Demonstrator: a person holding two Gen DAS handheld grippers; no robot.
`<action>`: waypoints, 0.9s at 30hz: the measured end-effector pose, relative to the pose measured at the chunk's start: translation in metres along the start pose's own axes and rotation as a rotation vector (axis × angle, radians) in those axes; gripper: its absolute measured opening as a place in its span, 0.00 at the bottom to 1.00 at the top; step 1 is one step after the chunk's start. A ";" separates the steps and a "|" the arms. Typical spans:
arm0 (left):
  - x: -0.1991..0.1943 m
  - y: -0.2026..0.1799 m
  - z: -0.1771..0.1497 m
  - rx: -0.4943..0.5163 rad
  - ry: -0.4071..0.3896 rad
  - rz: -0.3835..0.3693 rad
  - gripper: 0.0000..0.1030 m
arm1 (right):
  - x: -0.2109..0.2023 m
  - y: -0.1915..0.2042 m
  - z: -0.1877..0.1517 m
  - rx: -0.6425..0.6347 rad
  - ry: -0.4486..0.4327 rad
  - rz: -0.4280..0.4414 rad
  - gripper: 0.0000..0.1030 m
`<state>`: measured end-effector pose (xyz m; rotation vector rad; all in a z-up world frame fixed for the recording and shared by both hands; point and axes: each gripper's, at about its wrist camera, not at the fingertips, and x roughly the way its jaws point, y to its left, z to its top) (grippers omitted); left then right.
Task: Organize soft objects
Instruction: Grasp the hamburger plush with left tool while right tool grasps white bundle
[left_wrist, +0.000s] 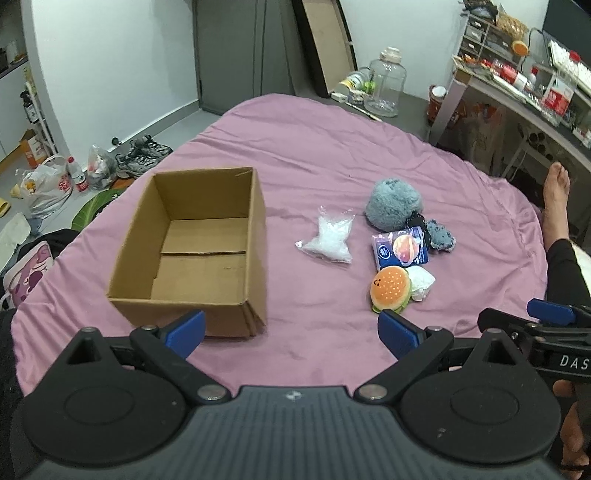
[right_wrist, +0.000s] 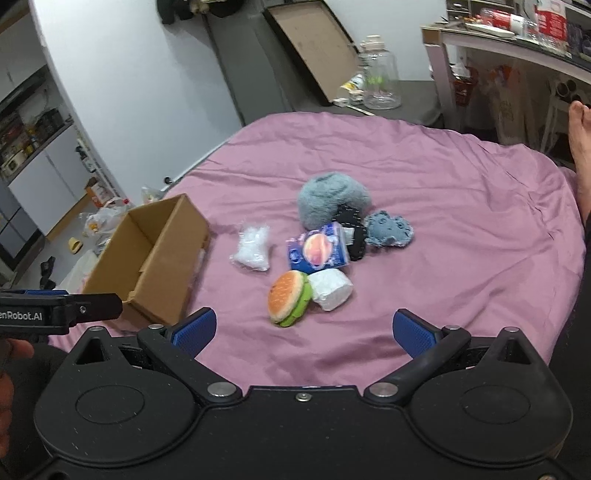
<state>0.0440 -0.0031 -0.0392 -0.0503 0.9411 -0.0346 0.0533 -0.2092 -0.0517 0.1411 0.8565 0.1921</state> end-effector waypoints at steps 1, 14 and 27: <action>0.004 -0.003 0.002 -0.001 0.007 -0.011 0.96 | 0.003 -0.002 0.001 0.006 0.001 -0.006 1.00; 0.049 -0.031 0.015 0.013 0.050 -0.077 0.96 | 0.025 -0.021 0.010 0.047 0.006 0.032 0.97; 0.096 -0.043 0.025 -0.080 0.080 -0.113 0.87 | 0.070 -0.047 0.030 -0.011 0.087 0.111 0.76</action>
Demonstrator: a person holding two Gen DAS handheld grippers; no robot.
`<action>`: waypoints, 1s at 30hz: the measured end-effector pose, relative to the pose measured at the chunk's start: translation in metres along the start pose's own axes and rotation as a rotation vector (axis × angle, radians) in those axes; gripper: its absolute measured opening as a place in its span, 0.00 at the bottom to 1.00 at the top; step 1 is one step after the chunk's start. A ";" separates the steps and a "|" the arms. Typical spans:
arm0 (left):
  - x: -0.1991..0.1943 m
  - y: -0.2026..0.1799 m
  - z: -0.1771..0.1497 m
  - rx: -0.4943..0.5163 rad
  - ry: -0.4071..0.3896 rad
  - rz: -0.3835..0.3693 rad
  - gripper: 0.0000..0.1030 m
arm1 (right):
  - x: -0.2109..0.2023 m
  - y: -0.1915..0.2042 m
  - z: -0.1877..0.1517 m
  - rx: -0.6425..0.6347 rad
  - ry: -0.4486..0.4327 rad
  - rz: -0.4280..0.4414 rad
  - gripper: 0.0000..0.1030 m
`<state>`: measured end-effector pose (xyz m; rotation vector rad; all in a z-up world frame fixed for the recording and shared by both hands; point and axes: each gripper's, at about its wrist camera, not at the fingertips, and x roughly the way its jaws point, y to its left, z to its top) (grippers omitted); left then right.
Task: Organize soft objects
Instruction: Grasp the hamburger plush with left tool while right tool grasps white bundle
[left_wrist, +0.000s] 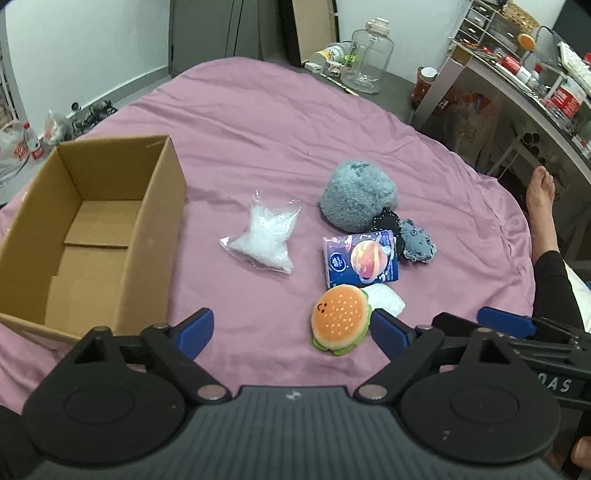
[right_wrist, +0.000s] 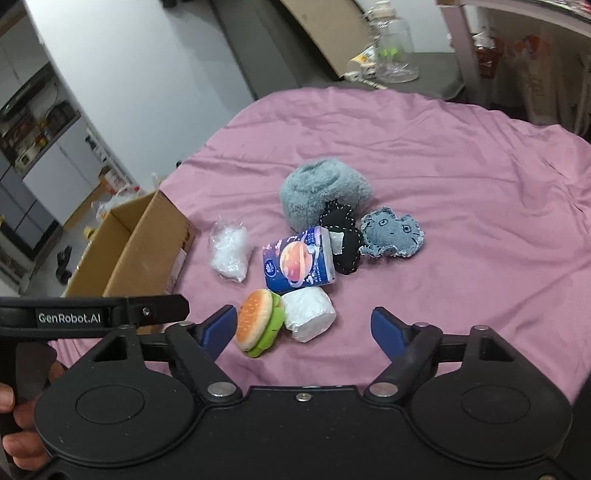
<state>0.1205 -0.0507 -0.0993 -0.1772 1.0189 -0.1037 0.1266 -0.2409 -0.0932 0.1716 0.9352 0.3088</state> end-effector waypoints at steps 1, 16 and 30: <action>0.003 -0.001 0.001 -0.008 0.003 -0.001 0.86 | 0.005 -0.003 0.002 0.005 0.009 0.003 0.75; 0.058 -0.008 0.005 -0.154 0.126 -0.026 0.76 | 0.052 -0.048 0.021 0.195 0.150 0.140 0.45; 0.084 -0.006 -0.002 -0.257 0.169 -0.076 0.41 | 0.074 -0.052 0.013 0.293 0.203 0.160 0.45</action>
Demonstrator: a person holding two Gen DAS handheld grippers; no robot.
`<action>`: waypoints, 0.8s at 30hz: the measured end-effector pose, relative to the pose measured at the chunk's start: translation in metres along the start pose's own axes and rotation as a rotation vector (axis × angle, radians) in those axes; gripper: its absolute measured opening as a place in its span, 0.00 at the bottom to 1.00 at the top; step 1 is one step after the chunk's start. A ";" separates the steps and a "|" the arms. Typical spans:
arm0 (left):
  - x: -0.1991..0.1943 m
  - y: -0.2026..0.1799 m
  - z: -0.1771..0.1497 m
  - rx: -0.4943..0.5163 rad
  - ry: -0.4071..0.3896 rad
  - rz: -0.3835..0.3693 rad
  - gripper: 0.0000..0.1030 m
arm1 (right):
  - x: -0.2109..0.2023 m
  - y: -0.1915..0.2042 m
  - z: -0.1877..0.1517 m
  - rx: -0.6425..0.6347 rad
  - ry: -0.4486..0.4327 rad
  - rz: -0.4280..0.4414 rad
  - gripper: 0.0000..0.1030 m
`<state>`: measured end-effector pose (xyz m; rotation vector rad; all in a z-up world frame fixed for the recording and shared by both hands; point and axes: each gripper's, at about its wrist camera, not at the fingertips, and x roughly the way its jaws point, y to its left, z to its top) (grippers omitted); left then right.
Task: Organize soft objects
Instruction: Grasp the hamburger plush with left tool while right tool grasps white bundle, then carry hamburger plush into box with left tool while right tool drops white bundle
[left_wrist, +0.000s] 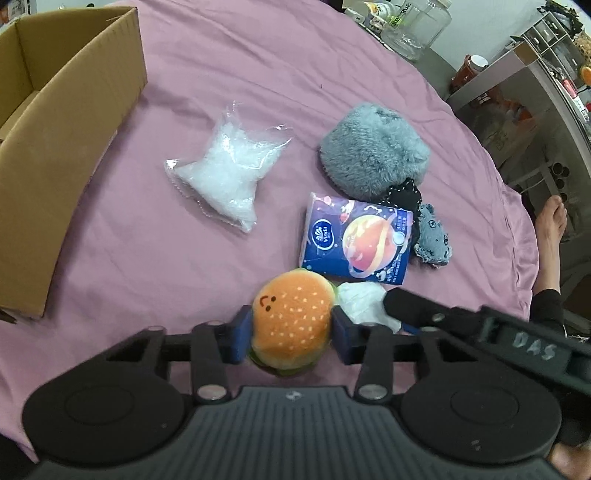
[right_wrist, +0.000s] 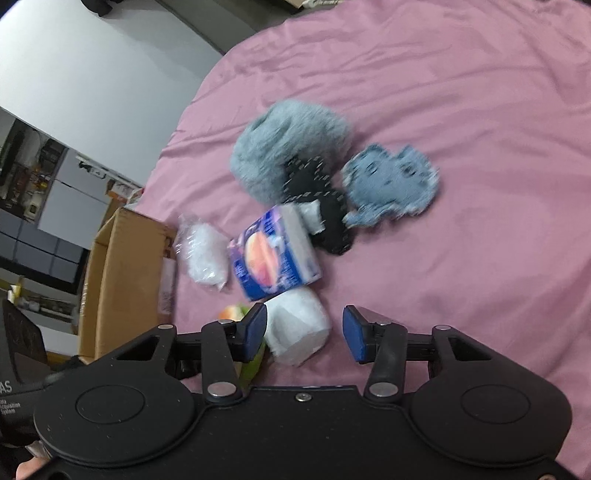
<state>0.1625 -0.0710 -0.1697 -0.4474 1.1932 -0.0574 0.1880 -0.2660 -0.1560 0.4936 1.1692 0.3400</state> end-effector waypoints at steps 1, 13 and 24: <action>-0.002 0.001 0.001 -0.007 -0.001 -0.001 0.39 | 0.001 0.003 -0.001 -0.003 0.001 0.009 0.45; -0.040 0.028 0.013 -0.065 -0.040 0.044 0.38 | 0.020 0.031 -0.016 -0.069 -0.009 -0.137 0.45; -0.081 0.039 0.016 -0.011 -0.079 0.023 0.38 | 0.004 0.058 -0.030 -0.121 -0.074 -0.165 0.39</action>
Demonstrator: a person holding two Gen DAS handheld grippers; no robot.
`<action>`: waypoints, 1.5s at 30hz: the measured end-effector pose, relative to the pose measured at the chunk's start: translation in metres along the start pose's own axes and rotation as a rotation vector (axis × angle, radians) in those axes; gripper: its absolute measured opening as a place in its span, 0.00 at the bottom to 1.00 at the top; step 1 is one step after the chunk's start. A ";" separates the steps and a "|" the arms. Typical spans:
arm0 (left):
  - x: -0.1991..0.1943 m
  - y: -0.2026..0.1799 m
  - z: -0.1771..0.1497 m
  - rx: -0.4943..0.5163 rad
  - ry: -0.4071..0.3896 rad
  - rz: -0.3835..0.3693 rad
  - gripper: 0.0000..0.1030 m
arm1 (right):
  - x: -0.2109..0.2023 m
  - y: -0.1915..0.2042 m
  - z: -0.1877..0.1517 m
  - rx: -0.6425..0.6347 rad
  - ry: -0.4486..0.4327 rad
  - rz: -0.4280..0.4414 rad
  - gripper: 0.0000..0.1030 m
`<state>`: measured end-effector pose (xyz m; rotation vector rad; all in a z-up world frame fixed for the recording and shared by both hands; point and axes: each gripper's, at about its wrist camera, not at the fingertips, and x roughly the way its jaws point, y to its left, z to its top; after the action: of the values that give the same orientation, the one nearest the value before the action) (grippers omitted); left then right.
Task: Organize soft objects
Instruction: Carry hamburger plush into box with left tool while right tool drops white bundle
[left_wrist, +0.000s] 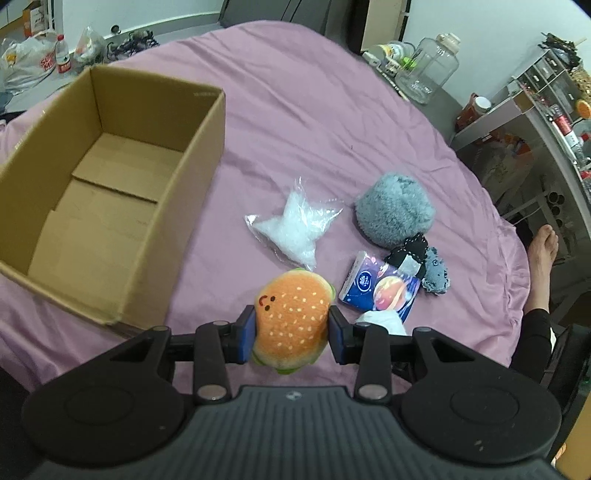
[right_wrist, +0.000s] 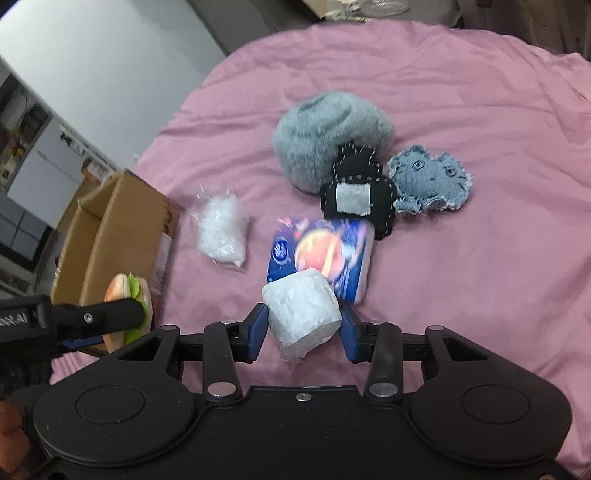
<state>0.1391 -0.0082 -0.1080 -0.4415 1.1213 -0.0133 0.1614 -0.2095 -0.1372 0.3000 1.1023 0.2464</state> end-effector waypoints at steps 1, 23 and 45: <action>-0.003 0.002 0.000 0.002 -0.005 0.002 0.38 | -0.005 0.000 0.000 0.013 -0.013 -0.001 0.39; -0.055 0.030 0.026 0.140 -0.154 0.046 0.38 | -0.053 0.074 0.009 -0.017 -0.215 0.013 0.40; -0.045 0.077 0.075 0.144 -0.187 0.136 0.38 | -0.014 0.158 0.018 -0.082 -0.218 0.156 0.40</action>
<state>0.1681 0.0978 -0.0688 -0.2318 0.9567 0.0647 0.1638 -0.0689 -0.0618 0.3316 0.8519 0.3871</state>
